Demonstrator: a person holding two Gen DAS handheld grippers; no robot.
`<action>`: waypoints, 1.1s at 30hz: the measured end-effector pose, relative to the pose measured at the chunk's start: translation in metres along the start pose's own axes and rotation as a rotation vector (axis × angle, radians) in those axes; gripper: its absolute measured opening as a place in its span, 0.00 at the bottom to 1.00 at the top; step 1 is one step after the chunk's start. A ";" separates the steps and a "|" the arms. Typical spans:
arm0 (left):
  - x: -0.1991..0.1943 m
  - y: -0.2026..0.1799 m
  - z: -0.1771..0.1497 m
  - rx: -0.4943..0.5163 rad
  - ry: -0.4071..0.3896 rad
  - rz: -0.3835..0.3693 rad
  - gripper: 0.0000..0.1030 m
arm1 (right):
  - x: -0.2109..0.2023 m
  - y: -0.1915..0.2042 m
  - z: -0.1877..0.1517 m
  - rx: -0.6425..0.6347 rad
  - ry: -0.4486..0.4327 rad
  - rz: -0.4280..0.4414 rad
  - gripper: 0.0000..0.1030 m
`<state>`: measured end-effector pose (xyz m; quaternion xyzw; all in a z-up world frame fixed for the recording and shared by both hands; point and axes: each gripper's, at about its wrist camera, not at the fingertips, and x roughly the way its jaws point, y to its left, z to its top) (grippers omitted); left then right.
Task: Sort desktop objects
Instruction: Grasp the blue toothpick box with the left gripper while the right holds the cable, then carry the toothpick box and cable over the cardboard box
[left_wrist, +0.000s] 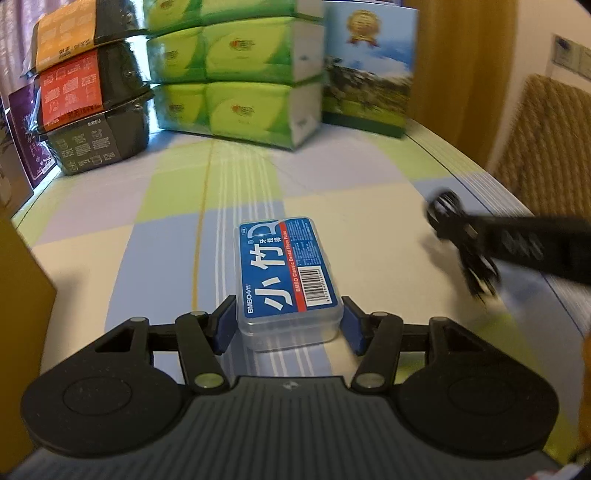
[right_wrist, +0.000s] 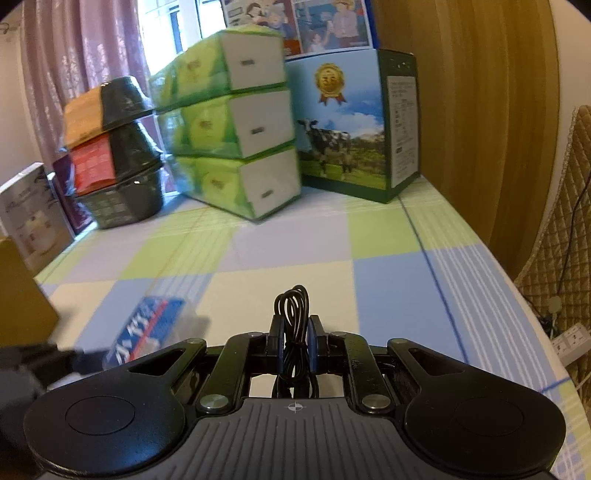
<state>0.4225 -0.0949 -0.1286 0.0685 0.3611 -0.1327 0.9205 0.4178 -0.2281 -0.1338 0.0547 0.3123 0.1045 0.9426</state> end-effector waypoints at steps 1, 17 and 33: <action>-0.009 -0.002 -0.005 0.011 0.005 -0.003 0.51 | -0.005 0.002 0.000 0.004 0.001 0.004 0.09; -0.100 0.001 -0.070 -0.001 0.056 -0.054 0.56 | -0.101 0.029 -0.041 -0.032 0.109 0.047 0.09; -0.072 0.004 -0.064 -0.028 0.075 -0.067 0.50 | -0.076 0.034 -0.047 -0.022 0.160 0.081 0.09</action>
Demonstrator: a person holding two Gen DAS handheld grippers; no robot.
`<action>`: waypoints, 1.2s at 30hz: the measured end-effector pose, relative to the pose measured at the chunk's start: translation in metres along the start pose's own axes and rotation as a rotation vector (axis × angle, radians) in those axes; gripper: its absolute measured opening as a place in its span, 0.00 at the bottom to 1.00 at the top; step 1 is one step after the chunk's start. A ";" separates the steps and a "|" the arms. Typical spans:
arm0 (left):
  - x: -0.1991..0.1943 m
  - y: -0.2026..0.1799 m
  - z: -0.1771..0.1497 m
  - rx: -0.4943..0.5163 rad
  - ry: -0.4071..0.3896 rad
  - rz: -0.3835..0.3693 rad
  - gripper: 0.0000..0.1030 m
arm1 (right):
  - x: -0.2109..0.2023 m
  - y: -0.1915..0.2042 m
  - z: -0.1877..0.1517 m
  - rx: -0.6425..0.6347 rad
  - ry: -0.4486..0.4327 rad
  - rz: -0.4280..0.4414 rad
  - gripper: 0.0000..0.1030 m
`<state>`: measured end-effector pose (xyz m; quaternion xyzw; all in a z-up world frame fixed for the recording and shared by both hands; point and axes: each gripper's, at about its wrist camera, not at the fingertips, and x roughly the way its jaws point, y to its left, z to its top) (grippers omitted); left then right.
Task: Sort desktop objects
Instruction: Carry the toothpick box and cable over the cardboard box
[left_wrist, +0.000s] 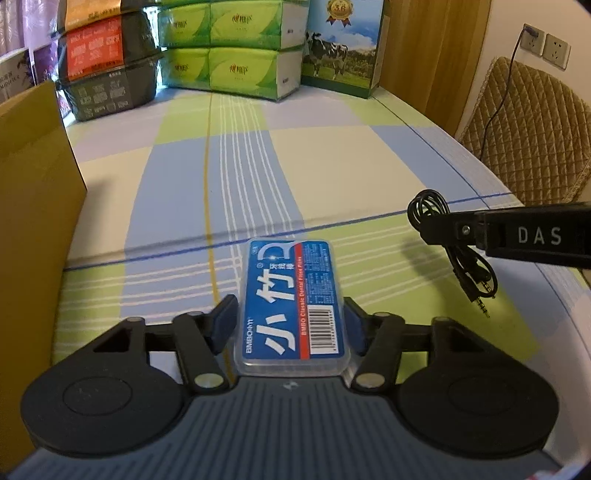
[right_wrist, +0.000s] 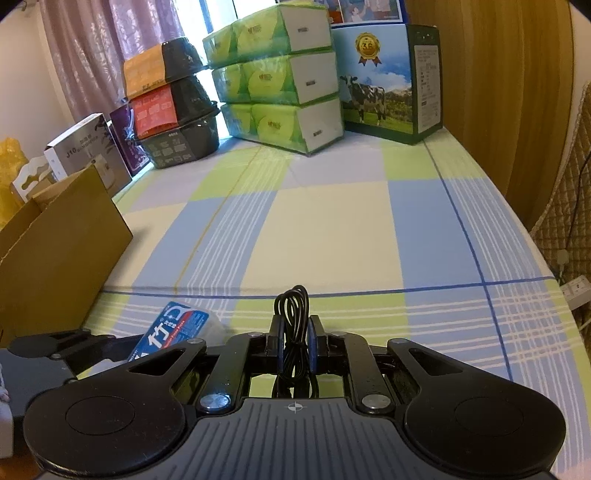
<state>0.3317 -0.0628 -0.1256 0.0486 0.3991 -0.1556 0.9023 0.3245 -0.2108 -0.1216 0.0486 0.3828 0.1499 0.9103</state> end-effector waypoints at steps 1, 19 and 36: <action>0.000 -0.001 0.000 0.008 0.000 0.003 0.50 | 0.000 0.001 0.000 -0.001 -0.001 0.001 0.09; -0.056 -0.010 0.017 0.017 -0.119 -0.014 0.50 | -0.053 0.004 0.010 0.046 -0.137 0.005 0.09; -0.199 0.009 0.001 -0.005 -0.232 0.058 0.50 | -0.169 0.057 -0.031 0.122 -0.250 0.056 0.09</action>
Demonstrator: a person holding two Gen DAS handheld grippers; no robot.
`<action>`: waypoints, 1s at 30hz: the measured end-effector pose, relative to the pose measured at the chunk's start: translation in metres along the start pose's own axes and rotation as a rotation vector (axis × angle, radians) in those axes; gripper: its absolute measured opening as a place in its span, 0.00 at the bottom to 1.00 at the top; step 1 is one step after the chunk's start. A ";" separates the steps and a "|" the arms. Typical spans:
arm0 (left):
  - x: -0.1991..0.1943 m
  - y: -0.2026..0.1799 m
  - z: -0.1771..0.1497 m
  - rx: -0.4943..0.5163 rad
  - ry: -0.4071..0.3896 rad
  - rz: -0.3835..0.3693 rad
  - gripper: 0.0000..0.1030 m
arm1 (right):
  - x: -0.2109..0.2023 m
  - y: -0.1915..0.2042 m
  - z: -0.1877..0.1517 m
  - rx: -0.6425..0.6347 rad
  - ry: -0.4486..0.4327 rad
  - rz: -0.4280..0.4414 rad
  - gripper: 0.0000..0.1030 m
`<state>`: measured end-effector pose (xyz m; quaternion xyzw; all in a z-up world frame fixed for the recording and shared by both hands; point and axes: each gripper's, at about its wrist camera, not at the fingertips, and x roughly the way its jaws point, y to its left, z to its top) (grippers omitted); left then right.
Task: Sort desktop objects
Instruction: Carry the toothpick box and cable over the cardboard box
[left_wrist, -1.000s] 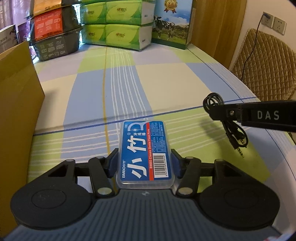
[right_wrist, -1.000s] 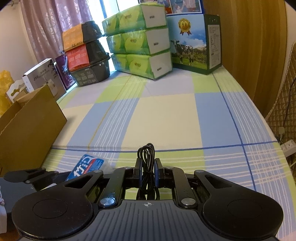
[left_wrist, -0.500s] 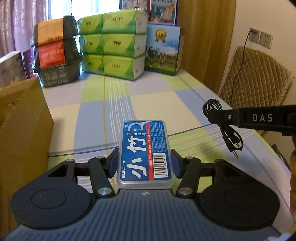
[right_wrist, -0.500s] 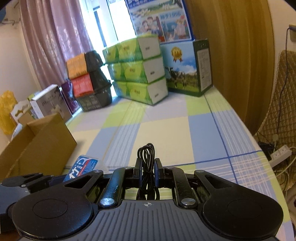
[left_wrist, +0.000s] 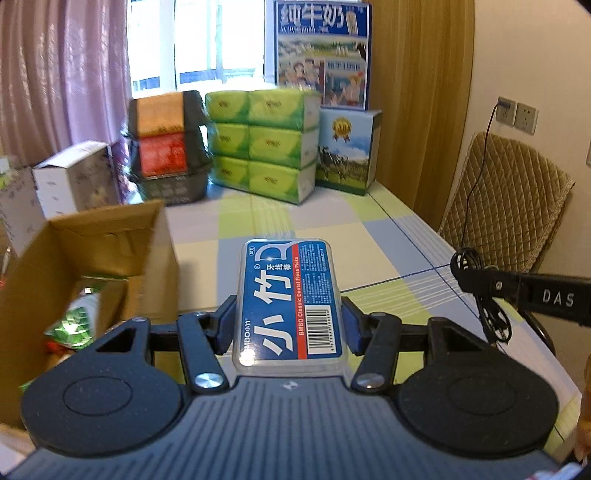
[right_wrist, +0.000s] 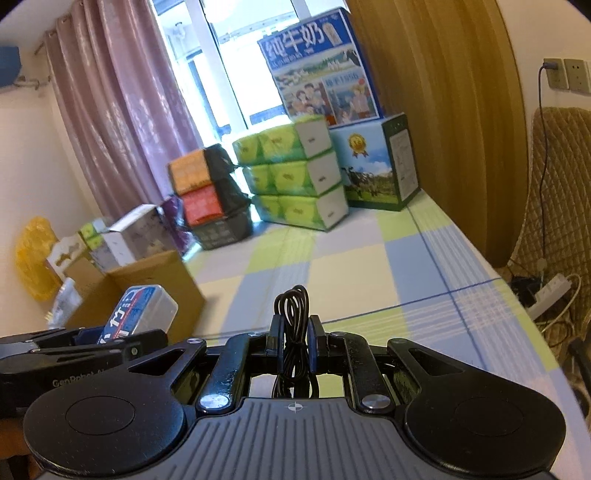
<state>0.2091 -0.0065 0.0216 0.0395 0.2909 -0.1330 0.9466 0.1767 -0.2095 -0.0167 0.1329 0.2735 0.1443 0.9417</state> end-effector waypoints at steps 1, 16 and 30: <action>-0.010 0.003 0.000 -0.004 -0.005 0.003 0.50 | -0.007 0.007 -0.002 0.004 -0.003 0.013 0.09; -0.132 0.057 -0.017 -0.063 -0.069 0.120 0.50 | -0.057 0.130 -0.021 -0.067 0.001 0.194 0.09; -0.176 0.140 -0.042 -0.159 -0.076 0.242 0.50 | -0.036 0.202 -0.038 -0.162 0.054 0.277 0.09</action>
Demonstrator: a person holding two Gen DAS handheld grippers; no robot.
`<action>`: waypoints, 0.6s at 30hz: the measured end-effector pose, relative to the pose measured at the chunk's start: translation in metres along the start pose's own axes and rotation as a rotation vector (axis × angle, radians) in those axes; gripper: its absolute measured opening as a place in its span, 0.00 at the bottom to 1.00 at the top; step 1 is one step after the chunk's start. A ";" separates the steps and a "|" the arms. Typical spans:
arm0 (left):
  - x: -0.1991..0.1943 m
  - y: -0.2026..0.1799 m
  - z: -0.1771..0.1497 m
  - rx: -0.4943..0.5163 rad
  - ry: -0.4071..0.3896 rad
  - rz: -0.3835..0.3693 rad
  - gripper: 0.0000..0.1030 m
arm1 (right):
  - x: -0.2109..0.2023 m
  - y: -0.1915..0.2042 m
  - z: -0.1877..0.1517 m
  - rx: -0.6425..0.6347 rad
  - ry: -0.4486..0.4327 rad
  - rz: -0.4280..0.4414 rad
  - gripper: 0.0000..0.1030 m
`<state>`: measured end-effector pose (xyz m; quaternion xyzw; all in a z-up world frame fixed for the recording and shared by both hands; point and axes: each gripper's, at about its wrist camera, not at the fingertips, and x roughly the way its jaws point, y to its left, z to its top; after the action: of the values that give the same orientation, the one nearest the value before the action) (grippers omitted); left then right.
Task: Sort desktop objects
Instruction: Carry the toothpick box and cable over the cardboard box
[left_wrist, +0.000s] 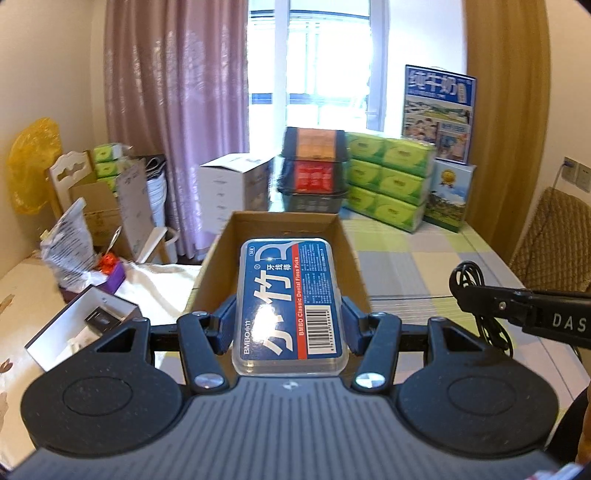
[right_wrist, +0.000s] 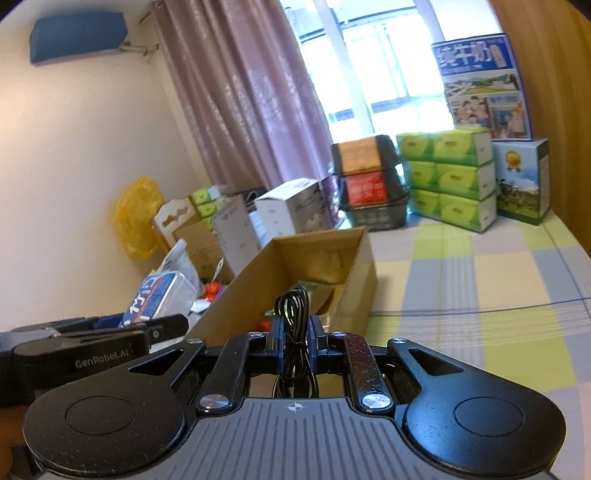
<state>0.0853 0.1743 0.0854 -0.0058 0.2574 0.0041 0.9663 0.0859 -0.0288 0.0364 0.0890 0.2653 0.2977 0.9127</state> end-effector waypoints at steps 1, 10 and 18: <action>0.001 0.004 0.000 -0.005 0.002 0.006 0.50 | 0.003 0.003 -0.002 -0.004 0.006 0.003 0.09; 0.018 0.025 0.005 0.009 0.021 0.016 0.50 | 0.038 0.012 0.002 -0.011 0.037 0.026 0.09; 0.051 0.029 0.018 0.037 0.049 -0.012 0.50 | 0.068 0.008 0.019 0.011 0.039 0.030 0.09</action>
<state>0.1382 0.2040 0.0752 0.0105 0.2810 -0.0067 0.9596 0.1387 0.0182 0.0255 0.0923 0.2834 0.3118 0.9022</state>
